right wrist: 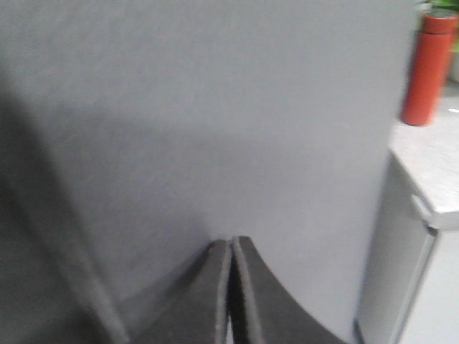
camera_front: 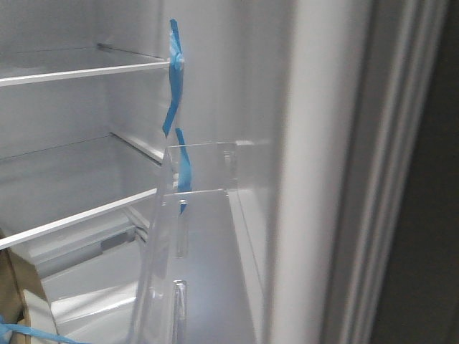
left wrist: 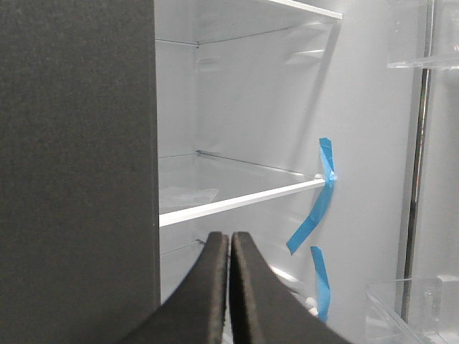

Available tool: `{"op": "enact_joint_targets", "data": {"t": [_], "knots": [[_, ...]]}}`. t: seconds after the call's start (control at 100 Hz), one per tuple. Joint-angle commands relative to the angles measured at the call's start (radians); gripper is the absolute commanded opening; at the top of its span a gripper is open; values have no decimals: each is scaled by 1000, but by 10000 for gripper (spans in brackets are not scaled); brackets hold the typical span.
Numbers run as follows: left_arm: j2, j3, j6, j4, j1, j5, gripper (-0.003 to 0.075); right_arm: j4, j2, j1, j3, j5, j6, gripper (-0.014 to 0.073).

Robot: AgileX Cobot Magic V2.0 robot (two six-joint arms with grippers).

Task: Close fridge door

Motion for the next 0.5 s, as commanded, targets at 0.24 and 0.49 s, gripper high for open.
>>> {"op": "enact_joint_targets", "data": {"t": [0.24, 0.49], "knots": [[-10, 35, -4, -4, 5, -73, -20, 206, 123, 7, -123, -88, -159, -44], [-10, 35, -4, -4, 5, -73, -20, 242, 227, 65, -208, -94, -207, -44]]}}
